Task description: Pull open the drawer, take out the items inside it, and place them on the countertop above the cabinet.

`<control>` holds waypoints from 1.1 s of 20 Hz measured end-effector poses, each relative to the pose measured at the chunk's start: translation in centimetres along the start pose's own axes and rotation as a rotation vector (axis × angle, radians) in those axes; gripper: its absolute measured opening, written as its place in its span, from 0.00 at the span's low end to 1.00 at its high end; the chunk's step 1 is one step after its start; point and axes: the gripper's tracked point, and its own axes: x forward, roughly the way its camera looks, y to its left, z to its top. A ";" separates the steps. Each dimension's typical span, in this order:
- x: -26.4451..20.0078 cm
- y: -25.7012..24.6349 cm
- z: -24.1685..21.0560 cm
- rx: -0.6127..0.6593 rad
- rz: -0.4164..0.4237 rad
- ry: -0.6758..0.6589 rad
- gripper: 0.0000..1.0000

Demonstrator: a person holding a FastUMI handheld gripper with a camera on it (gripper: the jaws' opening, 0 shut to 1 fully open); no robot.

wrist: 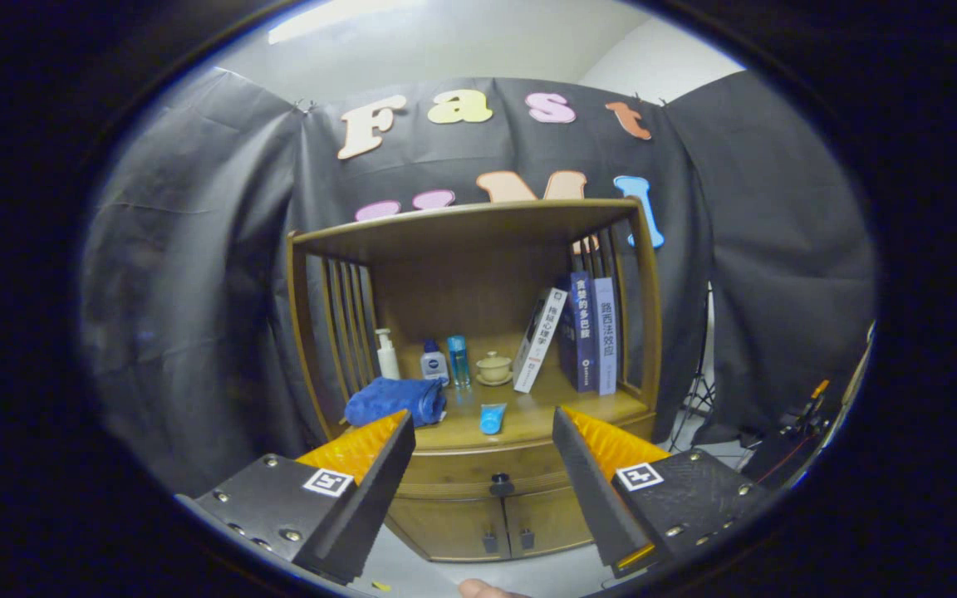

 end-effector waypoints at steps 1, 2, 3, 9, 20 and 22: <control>-0.5 -0.1 0.7 -0.013 -0.002 -0.008 0.99; -1.0 -0.2 1.2 -0.035 -0.001 -0.013 0.99; -1.6 -0.2 1.7 -0.061 0.003 -0.020 0.99; -6.3 0.4 4.0 -0.244 -0.012 -0.164 0.99; -7.4 1.0 0.4 -0.143 0.033 -0.155 0.99; -7.2 1.2 -0.3 -0.144 0.037 -0.143 0.99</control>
